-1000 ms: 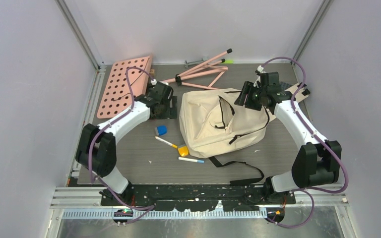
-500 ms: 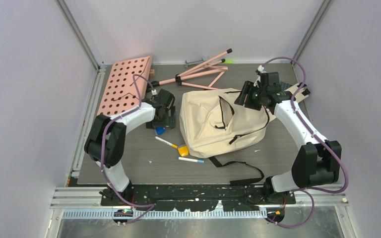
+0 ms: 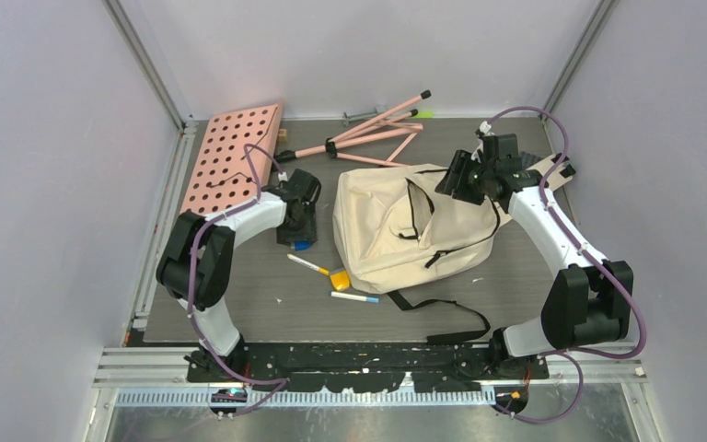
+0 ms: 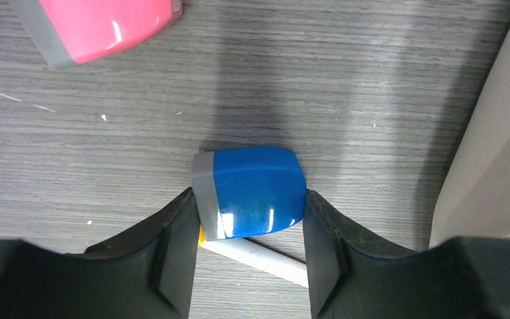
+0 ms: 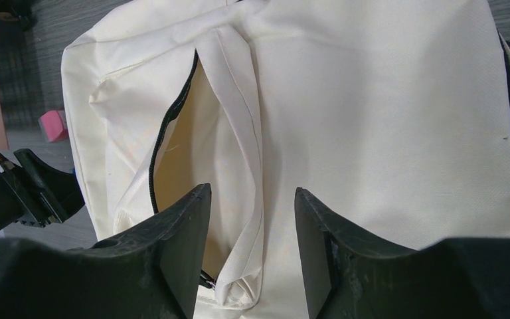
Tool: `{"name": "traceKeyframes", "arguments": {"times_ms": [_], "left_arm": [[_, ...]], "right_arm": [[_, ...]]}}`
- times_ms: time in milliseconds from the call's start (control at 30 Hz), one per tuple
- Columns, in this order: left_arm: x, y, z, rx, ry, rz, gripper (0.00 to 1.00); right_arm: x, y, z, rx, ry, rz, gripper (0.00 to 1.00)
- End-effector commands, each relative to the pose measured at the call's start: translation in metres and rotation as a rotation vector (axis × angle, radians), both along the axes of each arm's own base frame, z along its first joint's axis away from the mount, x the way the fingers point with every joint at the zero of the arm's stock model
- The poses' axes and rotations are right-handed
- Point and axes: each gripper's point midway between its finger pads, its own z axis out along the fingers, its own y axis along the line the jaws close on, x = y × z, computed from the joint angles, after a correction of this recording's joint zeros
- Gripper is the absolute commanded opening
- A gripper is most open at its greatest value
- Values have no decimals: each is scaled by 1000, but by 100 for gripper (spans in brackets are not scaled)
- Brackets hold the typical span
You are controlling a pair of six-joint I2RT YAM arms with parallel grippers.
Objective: Pack the student bag
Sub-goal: Pick up the stationery from the center of the board, then place the stationery in the student bag.
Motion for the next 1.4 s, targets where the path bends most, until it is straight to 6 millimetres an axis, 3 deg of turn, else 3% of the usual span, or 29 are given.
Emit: {"name": "traceKeyframes", "arguments": {"times_ms": [0, 100, 233, 300, 467, 633, 733, 933, 1200, 1367], "left_arm": [[-2, 0, 0, -7, 11, 8, 29], [-2, -3, 5, -23, 12, -2, 22], [13, -28, 39, -145, -94, -79, 23], [26, -52, 76, -244, -226, -162, 28], [24, -122, 155, -455, -469, -447, 30], [-3, -185, 199, -503, -576, -786, 30], [-19, -210, 208, -519, -579, -891, 30], [-34, -239, 213, -558, -578, -959, 30], [-35, -247, 215, -543, -597, -986, 30], [-32, -247, 217, -535, -610, -987, 29]], "right_arm": [[7, -2, 19, 7, -73, -15, 55], [6, -1, 20, 9, -74, -12, 54], [7, -2, 34, -2, -94, -9, 53], [6, -1, 46, 4, -103, 0, 54], [1, 28, 71, 126, -100, 136, 58], [-4, 66, 81, 279, 17, 275, 58], [-17, 93, 91, 360, 85, 412, 56], [-55, 118, 76, 422, 266, 555, 55], [-93, 128, 66, 457, 406, 680, 54], [-104, 128, 52, 416, 466, 720, 41]]}}
